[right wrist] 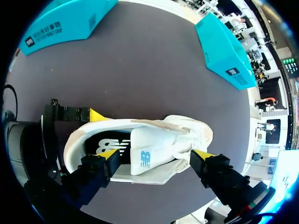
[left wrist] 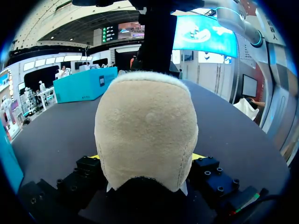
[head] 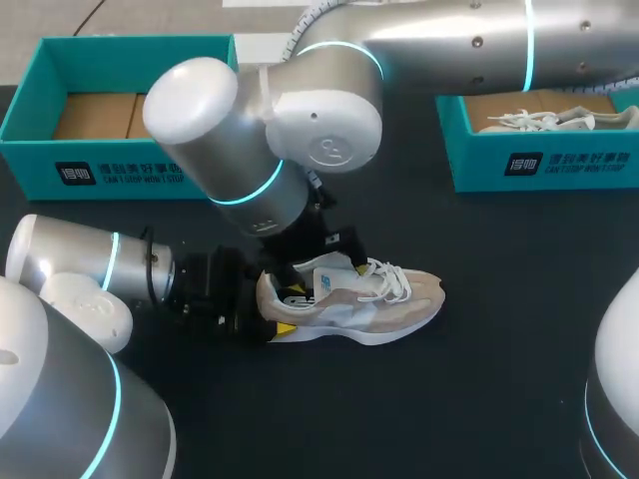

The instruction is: Take the shoe out of the shoebox, open the shoe tongue, remove and reinsert the insole, then place the shoe into the shoebox

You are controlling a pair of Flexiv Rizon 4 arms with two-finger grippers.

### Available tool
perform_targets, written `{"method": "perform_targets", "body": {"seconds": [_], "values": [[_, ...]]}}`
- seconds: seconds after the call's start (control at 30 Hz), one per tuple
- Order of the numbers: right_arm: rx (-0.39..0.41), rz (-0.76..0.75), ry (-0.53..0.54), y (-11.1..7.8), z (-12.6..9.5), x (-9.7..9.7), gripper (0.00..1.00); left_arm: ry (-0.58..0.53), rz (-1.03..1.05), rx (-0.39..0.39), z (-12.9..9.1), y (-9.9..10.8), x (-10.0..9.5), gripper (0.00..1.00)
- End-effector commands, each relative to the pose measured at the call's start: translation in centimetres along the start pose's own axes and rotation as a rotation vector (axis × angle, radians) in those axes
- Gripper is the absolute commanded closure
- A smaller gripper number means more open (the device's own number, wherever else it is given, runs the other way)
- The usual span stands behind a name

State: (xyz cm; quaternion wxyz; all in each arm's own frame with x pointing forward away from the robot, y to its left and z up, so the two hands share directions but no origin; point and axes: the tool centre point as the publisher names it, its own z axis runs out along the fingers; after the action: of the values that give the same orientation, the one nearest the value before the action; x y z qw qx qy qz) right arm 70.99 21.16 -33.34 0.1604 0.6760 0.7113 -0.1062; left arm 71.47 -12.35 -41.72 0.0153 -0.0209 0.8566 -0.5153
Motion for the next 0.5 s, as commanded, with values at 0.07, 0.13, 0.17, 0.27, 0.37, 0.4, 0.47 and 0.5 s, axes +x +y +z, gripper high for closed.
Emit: {"method": "perform_targets", "body": {"seconds": [0.07, 0.13, 0.17, 0.27, 0.37, 0.4, 0.47, 0.5], "values": [[-0.005, 0.342, -0.058, -0.3, 0.6, 1.2, 0.0, 0.0, 0.0, -0.003, -0.1, 0.2, 0.1, 1.0], [-0.006, 0.347, -0.063, -0.3, 0.9, 1.1, 0.0, 0.0, 0.0, -0.003, -0.1, 0.2, 0.1, 1.0], [-0.007, 0.358, -0.074, -0.3, 1.1, 1.1, 0.0, 0.0, 0.0, -0.003, -0.1, 0.2, 0.1, 1.0], [-0.009, 0.378, -0.075, -0.3, 1.7, 1.1, 0.0, 0.0, 0.0, -0.003, -0.1, 0.2, 0.1, 1.0], [-0.026, 0.4, -0.071, -0.2, 2.4, 0.8, 0.0, 0.0, 0.0, -0.003, -0.1, 0.2, 0.1, 1.0], [-0.026, 0.411, -0.073, -0.2, 2.6, 0.7, 0.0, 0.0, 0.0, -0.003, -0.1, 0.2, 0.1, 1.0], [-0.029, 0.413, -0.081, -0.2, 3.0, 0.6, 0.0, 0.0, 0.0, -0.003, -0.1, 0.2, 0.1, 1.0], [-0.027, 0.417, -0.086, -0.2, 3.1, 0.5, 0.0, 0.0, 0.0, -0.003, -0.1, 0.2, 0.1, 1.0]]}}
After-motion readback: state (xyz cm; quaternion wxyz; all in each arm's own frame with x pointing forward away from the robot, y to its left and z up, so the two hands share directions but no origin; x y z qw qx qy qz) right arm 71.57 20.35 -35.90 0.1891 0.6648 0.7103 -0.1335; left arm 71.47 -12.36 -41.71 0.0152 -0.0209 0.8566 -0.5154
